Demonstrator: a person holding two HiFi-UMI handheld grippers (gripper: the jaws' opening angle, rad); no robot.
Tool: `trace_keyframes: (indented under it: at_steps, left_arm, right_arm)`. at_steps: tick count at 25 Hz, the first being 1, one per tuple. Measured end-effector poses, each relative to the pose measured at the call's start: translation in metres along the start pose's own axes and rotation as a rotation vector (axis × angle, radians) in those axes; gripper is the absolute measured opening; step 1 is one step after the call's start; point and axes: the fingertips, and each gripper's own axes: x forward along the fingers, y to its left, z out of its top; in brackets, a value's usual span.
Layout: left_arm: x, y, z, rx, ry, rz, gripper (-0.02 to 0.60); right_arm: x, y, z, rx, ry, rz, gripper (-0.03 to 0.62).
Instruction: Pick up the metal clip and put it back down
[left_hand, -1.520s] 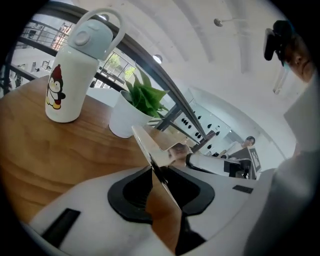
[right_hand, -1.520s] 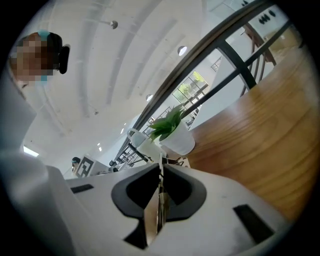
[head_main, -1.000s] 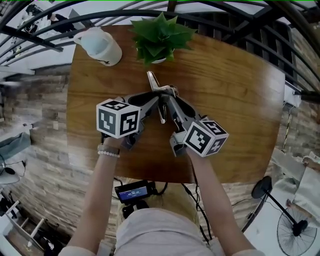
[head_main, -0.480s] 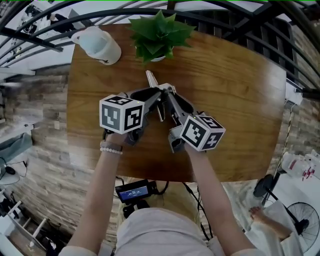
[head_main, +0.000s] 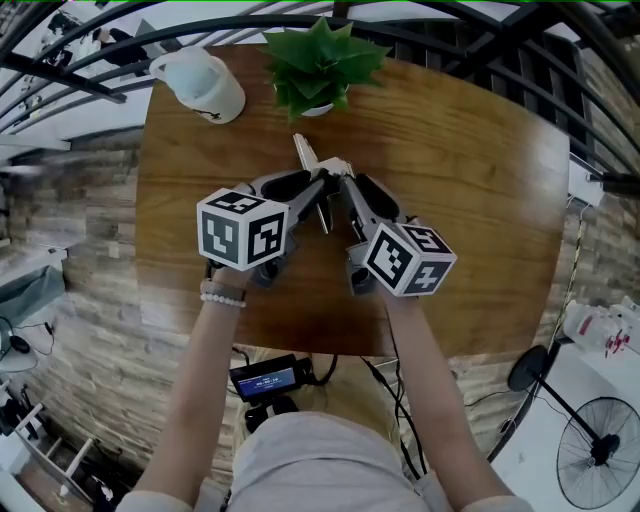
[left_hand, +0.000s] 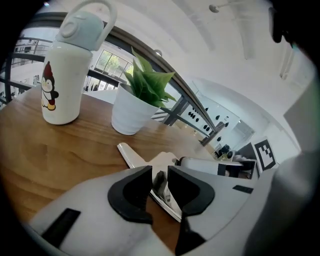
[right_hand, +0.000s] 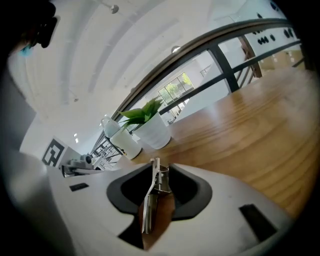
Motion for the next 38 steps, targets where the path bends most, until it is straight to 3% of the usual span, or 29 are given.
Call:
trace_keyframes:
  at_steps: [2,6,13,25,38]
  left_arm:
    - [-0.007,-0.002,0.002,0.014,-0.02,0.005,0.1]
    - [-0.027,-0.011,0.009,0.058,-0.068,0.019,0.098]
    - [-0.067,-0.039,0.015,0.179,-0.134,0.007,0.059]
    - [-0.158,-0.095,0.042,0.336,-0.31,0.045,0.032]
    - [-0.246,-0.158,0.057,0.459,-0.443,0.019,0.032]
  right_arm:
    - [-0.007,0.004,0.004,-0.065,-0.01,-0.014,0.11]
    - [-0.023,0.019,0.009,-0.205,-0.029,-0.043,0.003]
    - [-0.058,0.058,0.017,-0.346,-0.085,-0.028,0.003]
    - [-0.133,0.111,0.04,-0.333,-0.216,-0.01,0.002]
    - [-0.209,0.171,0.059,-0.432,-0.334,0.015,0.002]
